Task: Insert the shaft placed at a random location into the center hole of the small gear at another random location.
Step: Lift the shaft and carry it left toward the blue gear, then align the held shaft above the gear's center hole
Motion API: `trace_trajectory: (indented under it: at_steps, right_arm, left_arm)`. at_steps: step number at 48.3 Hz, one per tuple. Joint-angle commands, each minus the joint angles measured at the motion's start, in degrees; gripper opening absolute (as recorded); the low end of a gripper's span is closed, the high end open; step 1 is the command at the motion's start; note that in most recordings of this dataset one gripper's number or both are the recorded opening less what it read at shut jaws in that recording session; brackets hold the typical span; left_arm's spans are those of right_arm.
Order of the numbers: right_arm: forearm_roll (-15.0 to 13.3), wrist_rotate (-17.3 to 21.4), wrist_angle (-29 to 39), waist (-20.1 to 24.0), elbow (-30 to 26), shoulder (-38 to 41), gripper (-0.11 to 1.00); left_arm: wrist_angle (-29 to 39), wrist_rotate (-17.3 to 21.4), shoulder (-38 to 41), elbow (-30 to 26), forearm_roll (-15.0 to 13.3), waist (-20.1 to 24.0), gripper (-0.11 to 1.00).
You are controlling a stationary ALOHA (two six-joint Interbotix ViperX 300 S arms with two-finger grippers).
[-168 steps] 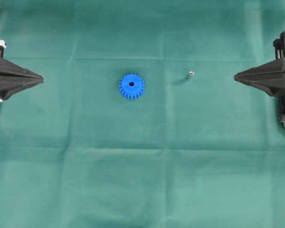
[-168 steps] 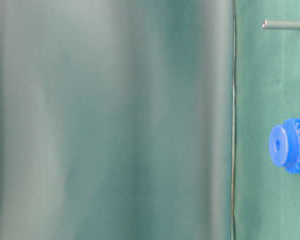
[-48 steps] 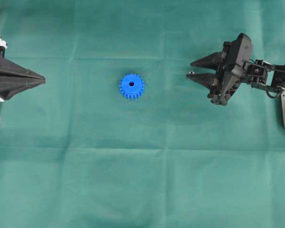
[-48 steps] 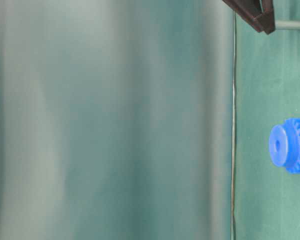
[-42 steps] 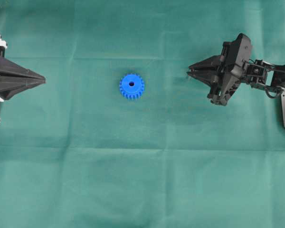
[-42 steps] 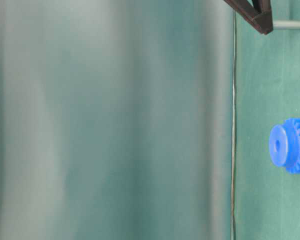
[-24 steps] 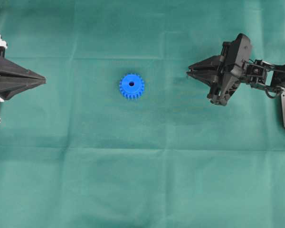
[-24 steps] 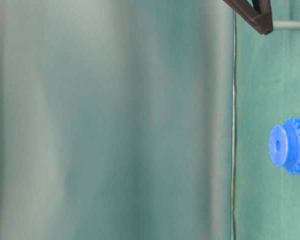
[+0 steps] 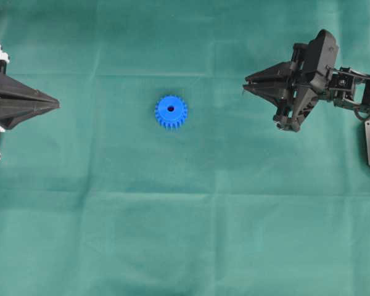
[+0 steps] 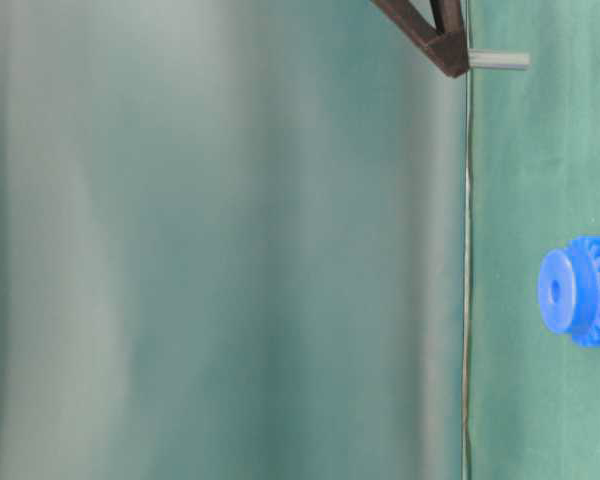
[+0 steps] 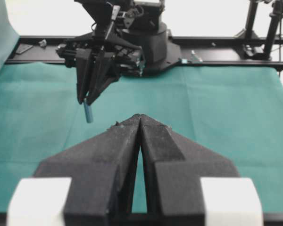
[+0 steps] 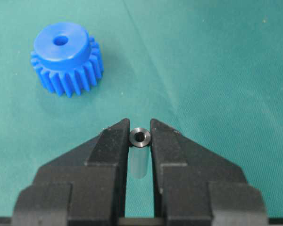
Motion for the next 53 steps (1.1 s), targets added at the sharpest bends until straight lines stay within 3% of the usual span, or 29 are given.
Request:
trace_trajectory:
  at_steps: [1,22,53]
  right_arm:
    - [-0.1,-0.5,0.7,0.1,-1.1,-1.1,0.13]
    - [-0.1,-0.6,0.5,1.6,-4.4,2.0,0.13]
    - [-0.4,-0.9,5.1,6.0,-23.6,16.1,0.13]
  left_arm:
    - [-0.3,-0.1,0.4,-1.3,0.1,0.1,0.00]
    - [-0.4,-0.1,0.4,-1.3,0.1,0.1,0.00]
    - [-0.3,-0.1,0.4,-1.3,0.1,0.1,0.00]
